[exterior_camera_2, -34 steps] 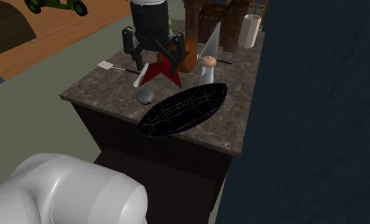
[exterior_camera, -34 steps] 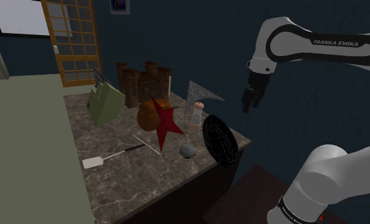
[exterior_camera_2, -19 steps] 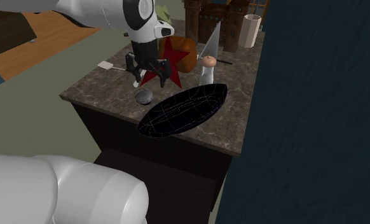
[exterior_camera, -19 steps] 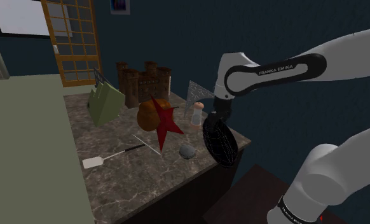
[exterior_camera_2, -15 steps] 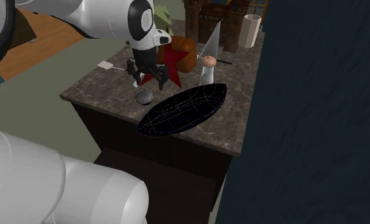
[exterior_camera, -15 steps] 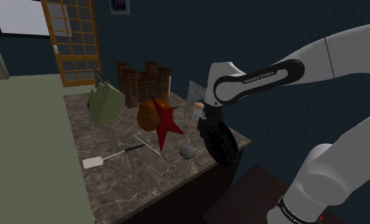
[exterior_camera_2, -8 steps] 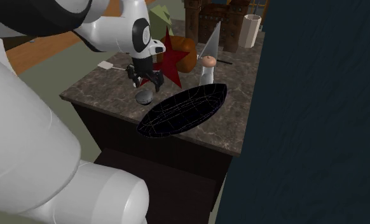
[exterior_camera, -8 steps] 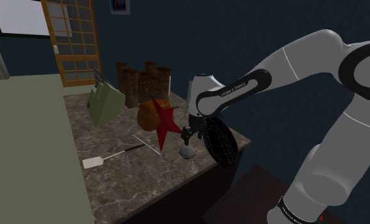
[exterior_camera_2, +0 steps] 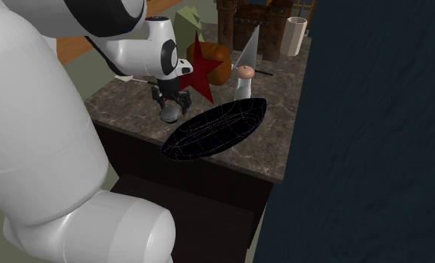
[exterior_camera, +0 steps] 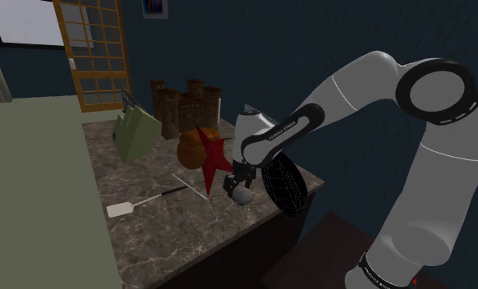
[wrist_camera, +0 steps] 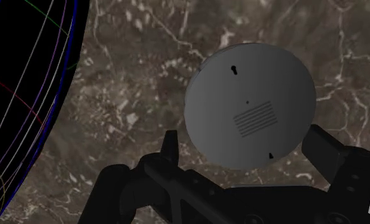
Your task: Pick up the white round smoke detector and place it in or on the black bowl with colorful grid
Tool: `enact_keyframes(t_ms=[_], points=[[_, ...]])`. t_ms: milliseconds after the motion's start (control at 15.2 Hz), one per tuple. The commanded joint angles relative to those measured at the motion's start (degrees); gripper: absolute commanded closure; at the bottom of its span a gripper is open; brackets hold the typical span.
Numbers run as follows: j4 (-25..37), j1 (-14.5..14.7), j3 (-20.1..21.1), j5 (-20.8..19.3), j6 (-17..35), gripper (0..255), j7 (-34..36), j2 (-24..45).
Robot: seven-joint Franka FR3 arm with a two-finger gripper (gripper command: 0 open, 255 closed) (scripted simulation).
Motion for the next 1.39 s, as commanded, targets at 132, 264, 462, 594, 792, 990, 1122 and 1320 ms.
enact_keyframes(t_ms=[132,264,462,594,792,990,1122,1320], points=[[-0.2,0.1,-0.1,-0.7,2.6,0,0.5,2.4],[-0.2,0.1,-0.2,-0.7,2.6,0,0.5,2.4],[-0.2,0.1,-0.2,-0.7,2.6,0,0.5,2.4],[-0.2,0.1,-0.2,-0.7,2.6,0,0.5,2.4],[-0.2,0.1,-0.2,-0.7,2.6,255,0.5,2.4],[-0.2,0.1,-0.1,-0.7,2.6,255,0.5,2.4],[-0.2,0.1,-0.2,-0.7,2.6,255,0.5,2.4],[-0.1,0.1,-0.1,-0.5,1.9,255,0.4,1.8]])
